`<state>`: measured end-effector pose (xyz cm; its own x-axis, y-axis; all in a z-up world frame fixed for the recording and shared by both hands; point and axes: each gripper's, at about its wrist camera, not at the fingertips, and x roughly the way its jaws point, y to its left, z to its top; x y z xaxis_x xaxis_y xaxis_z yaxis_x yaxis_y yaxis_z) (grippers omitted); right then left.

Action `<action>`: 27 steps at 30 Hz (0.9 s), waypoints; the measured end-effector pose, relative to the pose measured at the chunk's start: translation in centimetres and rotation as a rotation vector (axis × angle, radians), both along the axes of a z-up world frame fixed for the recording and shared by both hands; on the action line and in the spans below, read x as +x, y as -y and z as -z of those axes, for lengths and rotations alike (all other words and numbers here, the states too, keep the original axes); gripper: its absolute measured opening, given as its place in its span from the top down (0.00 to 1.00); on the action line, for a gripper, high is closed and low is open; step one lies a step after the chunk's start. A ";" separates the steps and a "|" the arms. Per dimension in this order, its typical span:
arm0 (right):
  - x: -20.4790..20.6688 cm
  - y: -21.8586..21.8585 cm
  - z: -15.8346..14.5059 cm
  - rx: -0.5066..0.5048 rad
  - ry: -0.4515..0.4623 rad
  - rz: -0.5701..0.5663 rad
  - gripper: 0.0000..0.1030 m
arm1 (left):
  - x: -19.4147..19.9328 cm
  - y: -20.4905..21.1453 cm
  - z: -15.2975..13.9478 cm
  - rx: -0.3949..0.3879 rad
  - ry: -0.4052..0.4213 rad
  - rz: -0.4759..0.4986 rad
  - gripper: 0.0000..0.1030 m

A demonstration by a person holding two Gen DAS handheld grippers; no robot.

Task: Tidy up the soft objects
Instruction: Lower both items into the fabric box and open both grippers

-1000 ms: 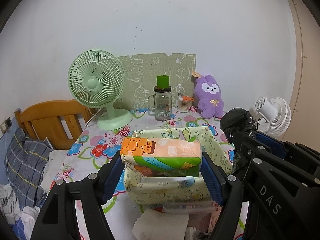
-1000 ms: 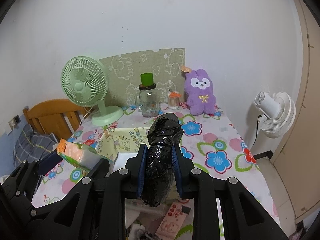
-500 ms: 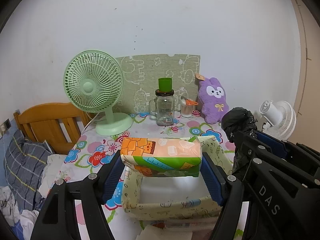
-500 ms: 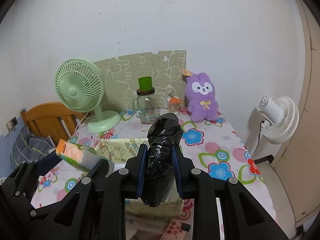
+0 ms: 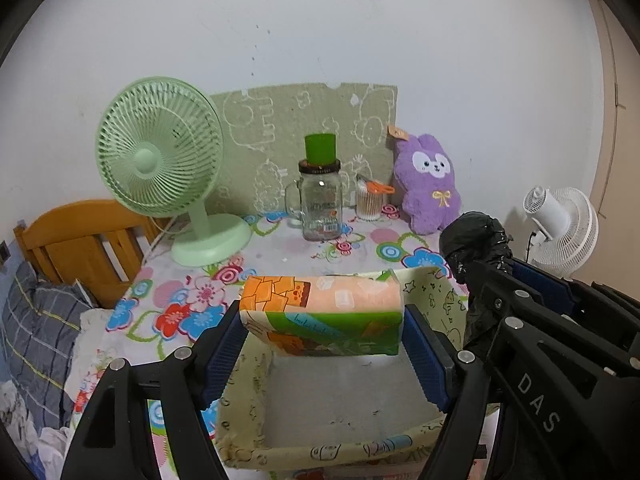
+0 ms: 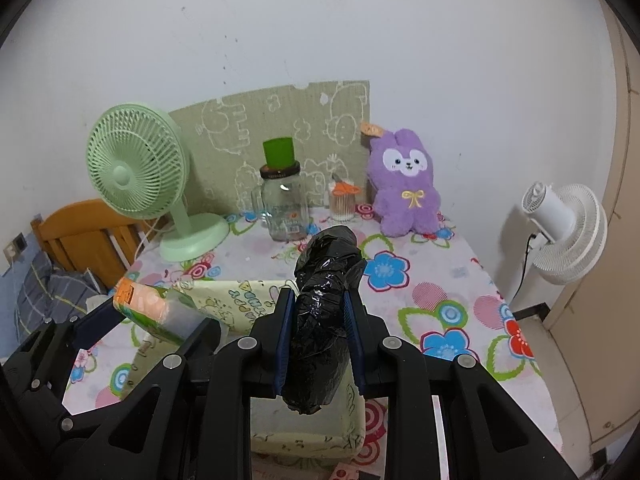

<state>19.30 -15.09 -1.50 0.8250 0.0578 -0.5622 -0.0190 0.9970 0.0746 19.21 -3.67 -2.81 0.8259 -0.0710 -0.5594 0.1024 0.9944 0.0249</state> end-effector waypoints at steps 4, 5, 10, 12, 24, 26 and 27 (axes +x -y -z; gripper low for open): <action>1.0 0.0 1.0 0.004 -0.019 -0.010 0.73 | 0.9 0.0 1.0 -0.002 -0.021 -0.001 0.22; 1.2 0.0 1.2 0.006 -0.024 -0.015 0.73 | 1.1 0.0 1.1 0.003 -0.025 -0.006 0.20; 2.3 -0.1 2.4 0.028 -0.051 -0.046 0.73 | 1.8 -0.2 2.0 0.009 -0.057 -0.014 0.10; 2.7 -0.2 2.9 0.032 -0.059 -0.054 0.73 | 2.1 -0.3 2.4 0.011 -0.064 -0.012 0.09; 4.5 -1.1 4.7 0.029 -0.113 -0.076 0.65 | 3.5 -0.1 4.2 -0.001 -0.128 0.001 0.05; 4.5 -1.1 4.8 0.036 -0.117 -0.083 0.47 | 3.5 -0.1 4.2 -0.006 -0.130 0.004 0.05; 4.5 -1.1 4.8 0.038 -0.119 -0.079 0.30 | 3.4 -0.1 4.1 -0.008 -0.127 0.006 0.05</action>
<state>23.84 -14.03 -6.30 0.7444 0.1429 -0.6522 -0.0863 0.9892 0.1182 22.60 -3.59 -6.91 0.7481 -0.0811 -0.6586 0.1104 0.9939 0.0030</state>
